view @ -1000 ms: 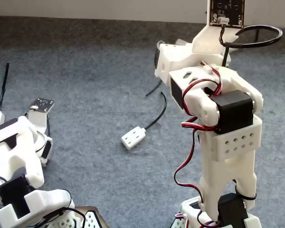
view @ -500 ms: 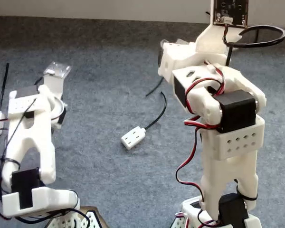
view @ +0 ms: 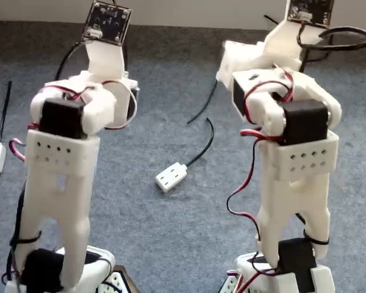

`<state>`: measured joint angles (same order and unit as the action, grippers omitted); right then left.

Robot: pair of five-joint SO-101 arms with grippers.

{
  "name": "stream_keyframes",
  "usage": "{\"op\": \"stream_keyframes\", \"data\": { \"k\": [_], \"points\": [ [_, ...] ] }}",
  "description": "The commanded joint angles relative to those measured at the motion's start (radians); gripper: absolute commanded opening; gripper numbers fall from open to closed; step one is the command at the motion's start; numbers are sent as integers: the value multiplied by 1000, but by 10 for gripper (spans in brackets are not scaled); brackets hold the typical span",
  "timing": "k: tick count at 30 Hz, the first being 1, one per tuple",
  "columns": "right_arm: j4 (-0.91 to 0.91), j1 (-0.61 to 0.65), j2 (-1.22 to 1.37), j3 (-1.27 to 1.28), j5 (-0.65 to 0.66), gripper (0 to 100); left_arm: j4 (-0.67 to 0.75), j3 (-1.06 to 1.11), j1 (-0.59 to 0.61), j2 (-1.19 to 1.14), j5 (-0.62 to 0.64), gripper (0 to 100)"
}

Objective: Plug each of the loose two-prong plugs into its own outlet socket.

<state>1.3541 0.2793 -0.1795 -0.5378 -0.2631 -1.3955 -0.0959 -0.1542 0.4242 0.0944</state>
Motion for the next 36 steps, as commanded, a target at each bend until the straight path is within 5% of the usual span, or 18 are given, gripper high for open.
{"op": "stream_keyframes", "data": {
  "k": [1, 11, 17, 23, 31, 36],
  "points": [
    [-42, -21, 56, -44, 3, 250, 186, 168, -47, 183, 98, 6],
    [-54, -131, 96, -93, -64, 249, 1063, 1000, -47, 740, 477, 6],
    [-56, -128, 97, -45, -121, 249, 1599, 1336, -7, 805, 528, 6],
    [-54, -117, 93, -39, -118, 249, 1610, 1343, -22, 808, 506, 11],
    [-53, -110, 90, -42, 5, 249, 1712, 1442, -194, 808, 270, 9],
    [-53, -101, 90, -39, 9, 249, 1944, 1563, -236, 808, 247, 7]
  ]
}}
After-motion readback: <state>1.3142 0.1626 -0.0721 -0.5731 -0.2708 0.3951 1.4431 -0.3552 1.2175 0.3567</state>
